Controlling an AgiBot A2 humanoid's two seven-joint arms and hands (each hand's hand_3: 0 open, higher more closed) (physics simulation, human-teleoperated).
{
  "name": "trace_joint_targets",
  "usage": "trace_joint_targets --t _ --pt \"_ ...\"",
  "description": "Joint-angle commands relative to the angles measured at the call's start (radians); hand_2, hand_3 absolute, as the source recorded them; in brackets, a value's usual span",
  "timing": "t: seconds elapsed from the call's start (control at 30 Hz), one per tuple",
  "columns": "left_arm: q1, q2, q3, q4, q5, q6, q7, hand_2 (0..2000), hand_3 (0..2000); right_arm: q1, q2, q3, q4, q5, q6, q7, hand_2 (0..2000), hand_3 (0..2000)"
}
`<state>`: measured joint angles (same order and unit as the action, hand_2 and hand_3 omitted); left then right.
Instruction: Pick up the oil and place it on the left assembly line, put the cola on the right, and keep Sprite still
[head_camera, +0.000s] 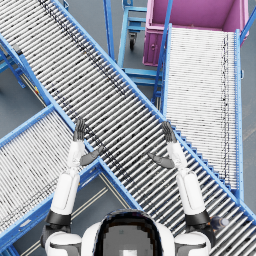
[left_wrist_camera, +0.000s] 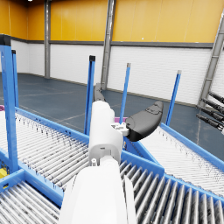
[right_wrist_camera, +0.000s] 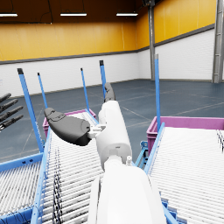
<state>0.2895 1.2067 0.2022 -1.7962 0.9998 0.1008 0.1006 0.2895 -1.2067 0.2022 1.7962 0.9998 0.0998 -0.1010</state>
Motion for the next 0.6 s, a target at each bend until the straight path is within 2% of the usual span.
trace_joint_targets --t 0.03,0.6 --pt "0.0 0.0 0.0 0.0 0.0 0.0 0.0 0 0 0.0 0.0 0.0 0.0 0.0 0.0 0.0 0 0" --pt "0.0 0.0 0.0 0.0 0.0 0.0 0.0 0 0 0.0 0.0 0.0 0.0 0.0 0.0 0.0 0 0"
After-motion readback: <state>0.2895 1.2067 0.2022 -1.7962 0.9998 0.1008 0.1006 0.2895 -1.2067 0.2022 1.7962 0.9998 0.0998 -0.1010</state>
